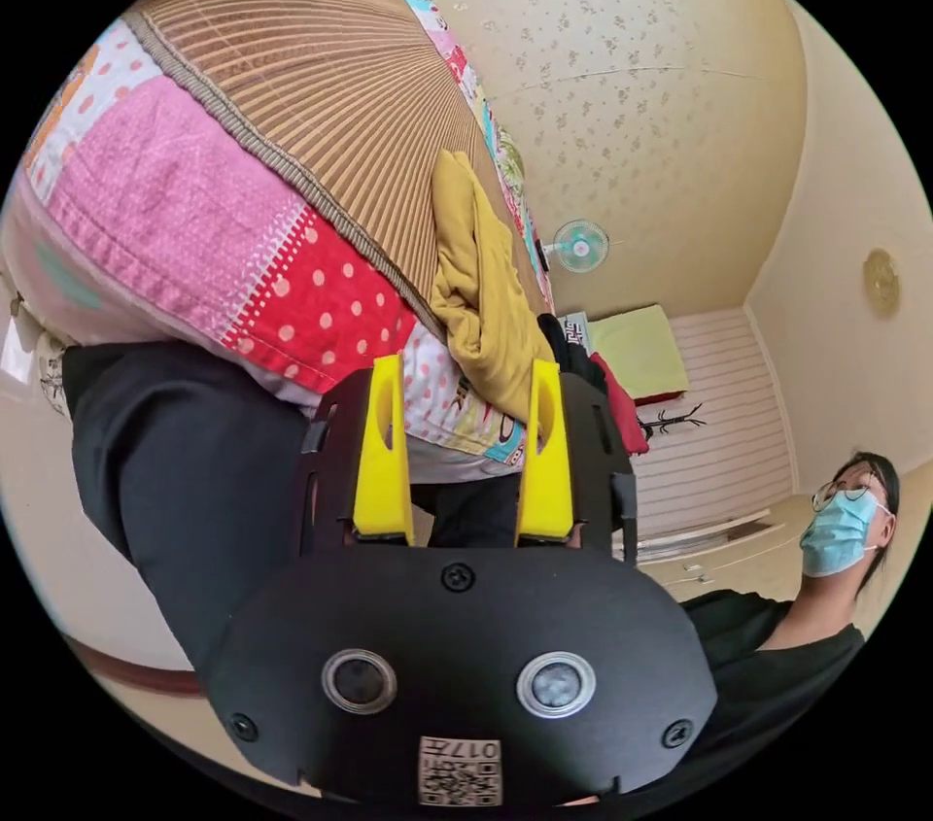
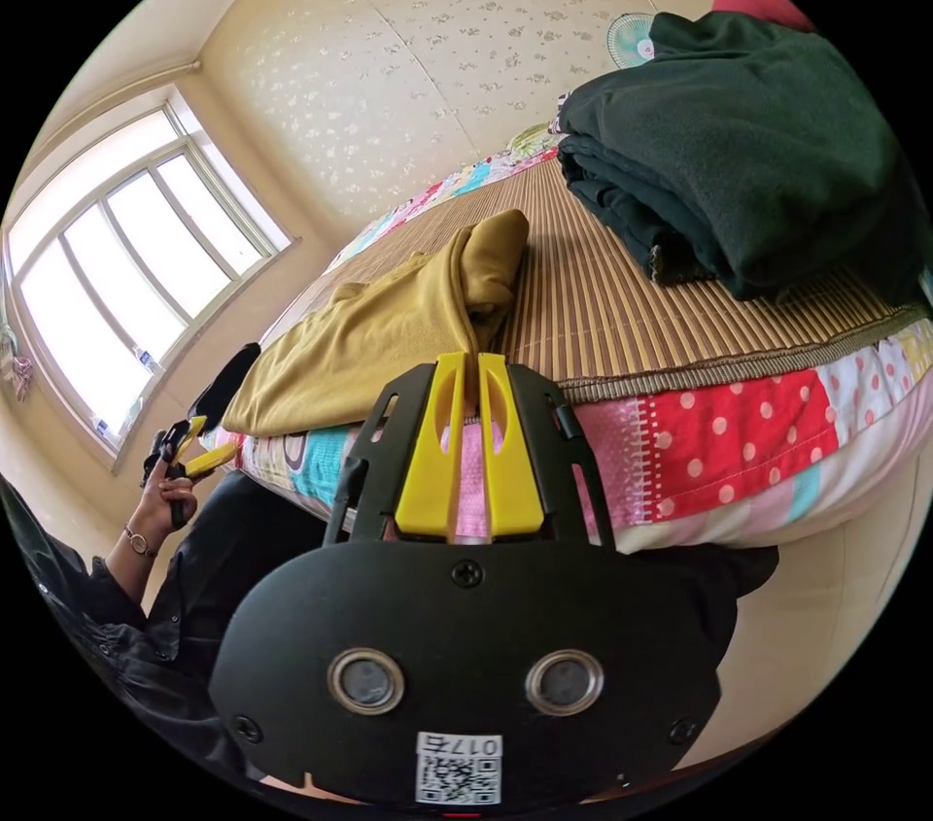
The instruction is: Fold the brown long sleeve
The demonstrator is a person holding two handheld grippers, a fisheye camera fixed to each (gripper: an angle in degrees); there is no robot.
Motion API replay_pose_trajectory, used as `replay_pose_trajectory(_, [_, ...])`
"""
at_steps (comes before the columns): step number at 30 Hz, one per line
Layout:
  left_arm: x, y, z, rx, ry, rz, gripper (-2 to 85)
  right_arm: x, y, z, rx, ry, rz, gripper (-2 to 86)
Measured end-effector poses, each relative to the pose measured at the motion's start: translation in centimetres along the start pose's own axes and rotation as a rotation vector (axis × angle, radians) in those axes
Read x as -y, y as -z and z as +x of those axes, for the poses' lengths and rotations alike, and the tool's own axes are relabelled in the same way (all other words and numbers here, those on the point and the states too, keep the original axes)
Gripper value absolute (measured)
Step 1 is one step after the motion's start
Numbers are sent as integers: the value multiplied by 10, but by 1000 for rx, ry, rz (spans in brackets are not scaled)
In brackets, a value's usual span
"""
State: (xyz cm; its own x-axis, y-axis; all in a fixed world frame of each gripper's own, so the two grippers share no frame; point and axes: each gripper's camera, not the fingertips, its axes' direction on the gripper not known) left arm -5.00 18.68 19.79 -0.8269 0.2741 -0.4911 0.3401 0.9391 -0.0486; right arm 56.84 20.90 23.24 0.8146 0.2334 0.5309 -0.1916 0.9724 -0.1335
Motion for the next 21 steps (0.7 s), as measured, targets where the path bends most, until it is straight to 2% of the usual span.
replay_pose_trajectory(4, [2, -16, -21, -107, 57, 59, 128, 1, 6, 6, 27, -23, 10, 30])
replay_pose_trajectory(12, [11, -27, -23, 22, 68, 71, 70, 7, 15, 8, 31, -25, 12, 30])
replay_pose_trajectory(17, [16, -35, 31, 22, -121, 155, 66, 10, 21, 11, 44, -36, 30, 30])
replay_pose_trajectory(21, [34, -98, 103, 41, -372, 79, 63, 15, 28, 18, 81, -54, 35, 29])
